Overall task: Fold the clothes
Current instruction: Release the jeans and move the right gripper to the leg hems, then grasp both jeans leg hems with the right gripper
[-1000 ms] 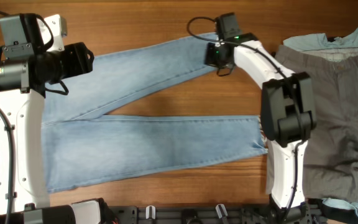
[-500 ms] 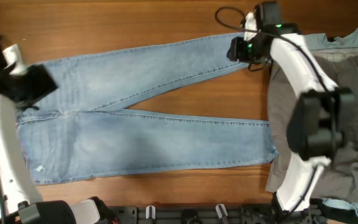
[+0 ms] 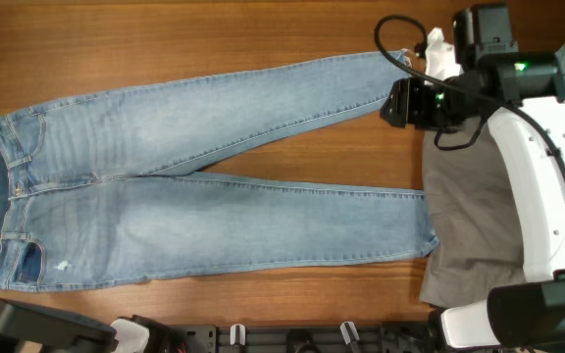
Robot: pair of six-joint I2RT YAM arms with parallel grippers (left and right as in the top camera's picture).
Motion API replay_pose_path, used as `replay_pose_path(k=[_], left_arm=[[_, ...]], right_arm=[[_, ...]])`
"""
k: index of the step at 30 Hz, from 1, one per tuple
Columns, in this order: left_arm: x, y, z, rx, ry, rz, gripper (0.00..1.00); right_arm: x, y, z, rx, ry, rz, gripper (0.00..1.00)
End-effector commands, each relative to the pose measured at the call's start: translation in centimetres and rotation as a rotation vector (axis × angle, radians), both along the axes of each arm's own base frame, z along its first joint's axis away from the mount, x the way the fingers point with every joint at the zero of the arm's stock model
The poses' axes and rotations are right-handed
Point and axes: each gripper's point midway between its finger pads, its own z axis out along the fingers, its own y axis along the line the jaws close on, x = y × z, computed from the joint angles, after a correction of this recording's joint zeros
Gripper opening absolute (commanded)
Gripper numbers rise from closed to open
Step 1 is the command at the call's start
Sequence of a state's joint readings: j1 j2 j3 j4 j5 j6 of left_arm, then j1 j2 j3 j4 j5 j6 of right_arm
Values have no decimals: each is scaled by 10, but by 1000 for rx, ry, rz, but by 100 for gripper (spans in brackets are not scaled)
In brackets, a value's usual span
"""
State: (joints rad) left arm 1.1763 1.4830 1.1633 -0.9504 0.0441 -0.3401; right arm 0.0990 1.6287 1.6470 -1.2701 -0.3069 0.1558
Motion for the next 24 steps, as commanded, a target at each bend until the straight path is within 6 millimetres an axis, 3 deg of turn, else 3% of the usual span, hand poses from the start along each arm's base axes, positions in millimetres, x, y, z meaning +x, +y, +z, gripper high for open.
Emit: replay_pose_path(k=[1, 7, 14, 17, 21, 24], left_arm=[[5, -4, -42, -58, -27, -80, 71], [13, -2, -93, -154, -14, -164, 56], [-1, -1, -129, -211, 88, -166, 61], [-2, -1, -131, -215, 95, -161, 60], [28, -3, -118, -239, -69, -192, 57], [9, 1, -108, -237, 46, -169, 58]], right_arm=[[-16, 0, -40, -1, 116, -6, 63], [-53, -4, -101, -15, 285, -30, 63], [-89, -8, -155, -21, 413, -109, 64], [-97, -9, -168, -26, 434, -130, 64], [-89, -9, -171, -19, 400, -135, 65], [-87, -8, -171, -17, 389, -136, 65]])
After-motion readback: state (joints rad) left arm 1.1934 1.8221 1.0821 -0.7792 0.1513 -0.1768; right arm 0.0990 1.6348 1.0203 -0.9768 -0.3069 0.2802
